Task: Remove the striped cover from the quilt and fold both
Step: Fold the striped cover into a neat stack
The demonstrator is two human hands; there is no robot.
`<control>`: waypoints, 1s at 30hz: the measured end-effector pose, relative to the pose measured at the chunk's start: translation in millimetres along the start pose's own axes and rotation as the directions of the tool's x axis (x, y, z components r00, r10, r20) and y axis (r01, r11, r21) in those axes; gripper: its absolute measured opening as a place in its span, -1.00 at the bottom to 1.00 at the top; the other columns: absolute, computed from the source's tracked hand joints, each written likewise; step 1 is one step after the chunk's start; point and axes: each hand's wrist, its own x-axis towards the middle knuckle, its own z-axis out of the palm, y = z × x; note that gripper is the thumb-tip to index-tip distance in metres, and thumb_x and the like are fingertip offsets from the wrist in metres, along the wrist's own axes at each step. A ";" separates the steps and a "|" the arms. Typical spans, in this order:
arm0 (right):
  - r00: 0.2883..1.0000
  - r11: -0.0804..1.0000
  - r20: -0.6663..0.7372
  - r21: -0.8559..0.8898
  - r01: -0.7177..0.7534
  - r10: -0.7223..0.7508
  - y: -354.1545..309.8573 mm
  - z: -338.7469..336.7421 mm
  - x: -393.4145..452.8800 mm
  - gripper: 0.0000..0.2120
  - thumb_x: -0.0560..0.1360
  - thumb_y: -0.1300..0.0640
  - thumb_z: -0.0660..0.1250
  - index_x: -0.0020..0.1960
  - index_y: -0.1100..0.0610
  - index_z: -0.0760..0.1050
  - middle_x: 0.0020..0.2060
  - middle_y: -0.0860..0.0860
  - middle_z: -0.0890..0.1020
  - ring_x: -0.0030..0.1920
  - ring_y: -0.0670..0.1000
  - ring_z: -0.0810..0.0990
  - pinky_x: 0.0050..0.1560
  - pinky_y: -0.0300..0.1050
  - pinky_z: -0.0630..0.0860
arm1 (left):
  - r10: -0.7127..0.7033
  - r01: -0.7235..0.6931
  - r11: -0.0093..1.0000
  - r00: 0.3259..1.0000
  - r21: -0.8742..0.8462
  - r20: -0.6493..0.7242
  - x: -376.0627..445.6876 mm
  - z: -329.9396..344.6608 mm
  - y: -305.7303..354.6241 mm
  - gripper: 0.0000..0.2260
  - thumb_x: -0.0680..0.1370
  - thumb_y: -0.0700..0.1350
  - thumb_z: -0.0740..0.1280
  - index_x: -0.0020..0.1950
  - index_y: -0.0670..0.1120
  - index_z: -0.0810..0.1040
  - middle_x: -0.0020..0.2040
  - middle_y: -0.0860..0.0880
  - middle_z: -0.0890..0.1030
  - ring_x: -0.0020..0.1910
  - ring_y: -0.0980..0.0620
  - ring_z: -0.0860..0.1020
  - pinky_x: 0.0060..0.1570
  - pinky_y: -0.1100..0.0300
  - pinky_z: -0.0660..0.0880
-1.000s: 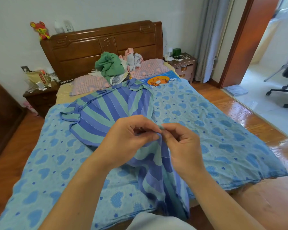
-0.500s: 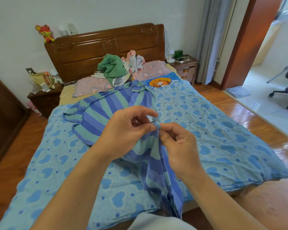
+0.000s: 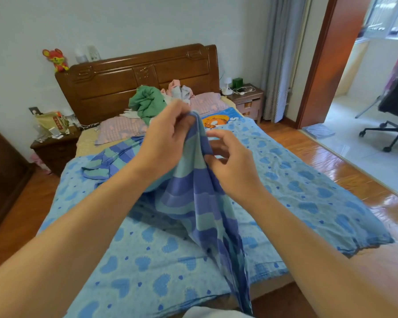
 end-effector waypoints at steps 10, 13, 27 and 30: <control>0.976 0.737 0.049 -0.647 0.194 -0.214 50.1 -29.5 -13.6 -0.97 0.57 0.19 0.26 -0.03 0.09 0.42 0.08 -0.09 0.47 -0.27 0.17 0.51 -0.36 0.11 0.49 | 0.059 -0.057 0.996 0.998 0.062 -0.030 107.2 -39.7 18.6 -0.79 0.64 -0.10 0.26 -0.16 0.15 0.38 -0.30 0.19 0.44 -0.35 0.28 0.39 -0.32 0.42 0.30; 0.999 0.794 -0.026 -0.608 0.006 -0.028 44.9 -20.2 -22.0 -0.66 0.57 -0.22 0.14 0.04 0.01 0.50 0.05 -0.13 0.45 -0.17 0.10 0.57 -0.23 0.04 0.52 | 0.041 -0.033 0.995 0.996 0.090 -0.081 125.8 -38.7 21.9 -0.88 0.65 -0.11 0.24 -0.10 -0.01 0.42 -0.27 0.15 0.44 -0.35 0.25 0.38 -0.35 0.43 0.30; 0.968 0.641 -0.247 -0.736 -0.219 0.047 75.7 43.1 -35.9 -0.30 0.40 -0.32 0.37 0.35 0.11 0.37 0.36 0.06 0.30 0.33 0.13 0.39 0.20 0.06 0.54 | -0.121 0.151 0.984 0.954 0.090 -0.275 193.0 -51.9 34.8 -0.74 0.65 -0.14 0.19 -0.23 0.04 0.30 -0.26 0.10 0.40 -0.31 0.16 0.33 -0.36 0.51 0.31; 0.947 0.621 -0.321 -0.746 -0.240 -0.019 64.0 52.6 -15.1 -0.29 0.39 -0.32 0.38 0.35 0.12 0.37 0.35 0.09 0.31 0.29 0.14 0.40 0.15 0.04 0.57 | -0.146 0.178 0.980 0.947 0.089 -0.287 201.3 -49.7 36.8 -0.78 0.64 -0.15 0.17 -0.21 0.00 0.31 -0.25 0.09 0.40 -0.31 0.15 0.32 -0.39 0.40 0.34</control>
